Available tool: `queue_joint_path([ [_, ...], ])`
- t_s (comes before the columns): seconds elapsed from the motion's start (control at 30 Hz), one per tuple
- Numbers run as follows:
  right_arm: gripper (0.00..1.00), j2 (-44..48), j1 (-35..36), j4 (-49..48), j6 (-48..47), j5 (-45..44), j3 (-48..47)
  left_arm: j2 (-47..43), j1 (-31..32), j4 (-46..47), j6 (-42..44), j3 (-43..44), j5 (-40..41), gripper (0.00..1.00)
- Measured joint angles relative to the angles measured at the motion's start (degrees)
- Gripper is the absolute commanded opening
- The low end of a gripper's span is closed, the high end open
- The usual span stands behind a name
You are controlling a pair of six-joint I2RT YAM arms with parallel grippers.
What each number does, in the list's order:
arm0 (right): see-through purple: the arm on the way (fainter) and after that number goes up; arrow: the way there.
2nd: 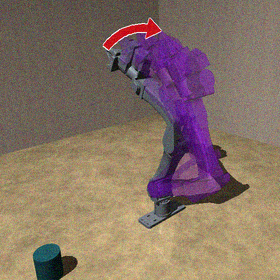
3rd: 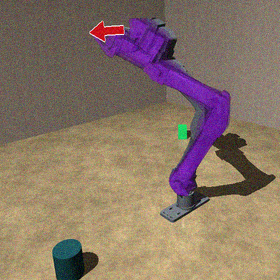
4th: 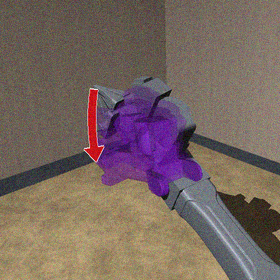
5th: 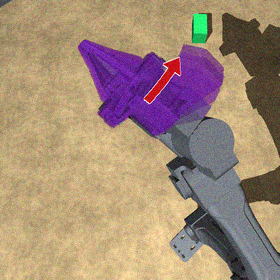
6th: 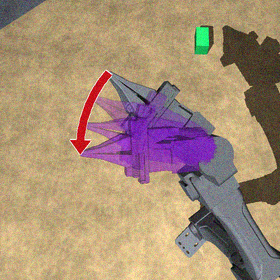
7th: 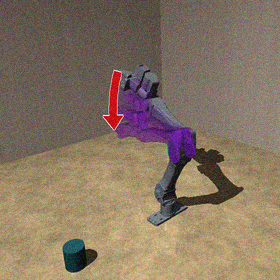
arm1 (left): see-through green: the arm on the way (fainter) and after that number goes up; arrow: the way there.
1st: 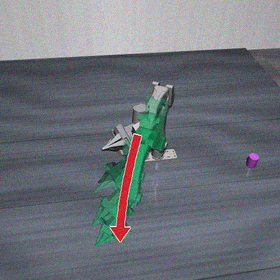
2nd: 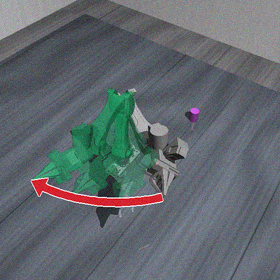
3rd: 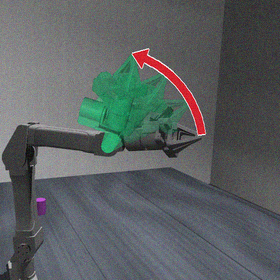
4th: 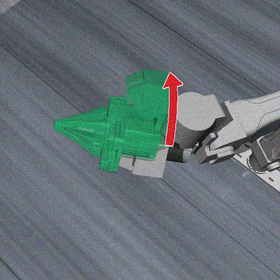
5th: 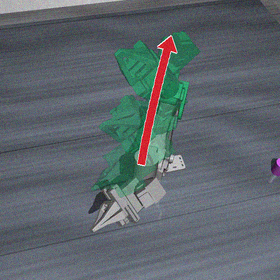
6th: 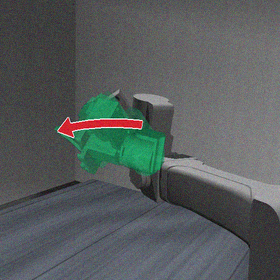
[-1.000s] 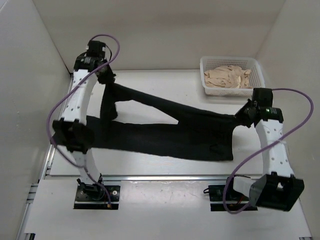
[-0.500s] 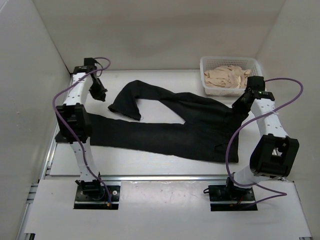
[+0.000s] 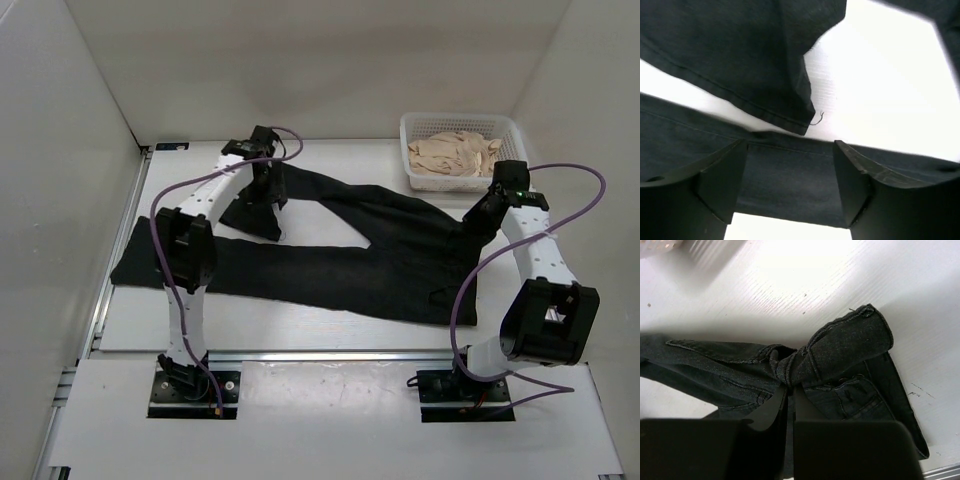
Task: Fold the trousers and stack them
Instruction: Flatten the trousers out
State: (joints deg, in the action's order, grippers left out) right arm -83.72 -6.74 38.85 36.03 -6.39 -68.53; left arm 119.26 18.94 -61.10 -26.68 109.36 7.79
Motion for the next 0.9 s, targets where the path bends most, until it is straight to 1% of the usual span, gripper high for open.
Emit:
queue_joint_path([
  [0.1, 0.01, 0.9, 0.0, 0.0, -0.1, 0.4, 0.6, 3.3, 0.9, 0.0, -0.5, 0.1, 0.8, 0.82],
  [0.13, 0.01, 0.9, 0.0, 0.0, -0.1, 0.4, 0.6, 4.6, 0.9, -0.3, -0.6, 0.6, 1.5, 0.81],
  [0.27, 0.01, 0.9, 0.0, 0.0, -0.2, 0.5, 0.9, 9.9, 1.0, -0.3, -1.2, 2.7, 4.1, 0.66],
  [0.3, 0.01, 0.9, 0.0, 0.0, -0.2, 0.5, 0.9, 11.2, 1.1, -0.3, -1.3, 3.5, 4.7, 0.56],
  [0.33, 0.01, 0.9, 0.0, 0.0, -0.2, 0.5, 0.9, 12.7, 1.1, -0.4, -1.6, 4.4, 5.2, 0.49],
  [0.4, 0.01, 0.9, 0.0, 0.0, -0.2, 0.5, 0.9, 15.3, 1.1, -0.7, -1.8, 6.7, 5.9, 0.25],
  [0.43, 0.01, 0.9, 0.0, 0.0, -0.2, 0.5, 0.9, 16.5, 1.2, -1.2, -1.9, 8.2, 6.3, 0.1],
  [0.57, 0.01, 1.0, 0.0, 0.0, -0.2, 0.6, 0.9, 18.8, 1.1, -4.0, -1.7, 13.0, 9.4, 0.1],
  [0.7, 0.01, 1.3, 0.0, 0.0, -0.3, 0.7, 0.9, 16.5, 0.7, -6.5, -1.6, 13.8, 17.5, 0.1],
  [0.8, 0.01, 2.3, -0.1, 0.5, -0.4, 0.9, 0.9, 11.0, -1.6, -8.2, -1.5, 12.5, 22.3, 0.1],
  [0.9, 0.01, 3.9, -0.4, 1.7, -0.4, 0.9, 0.9, 3.1, -6.6, -9.0, -1.3, 11.7, 25.0, 0.1],
])
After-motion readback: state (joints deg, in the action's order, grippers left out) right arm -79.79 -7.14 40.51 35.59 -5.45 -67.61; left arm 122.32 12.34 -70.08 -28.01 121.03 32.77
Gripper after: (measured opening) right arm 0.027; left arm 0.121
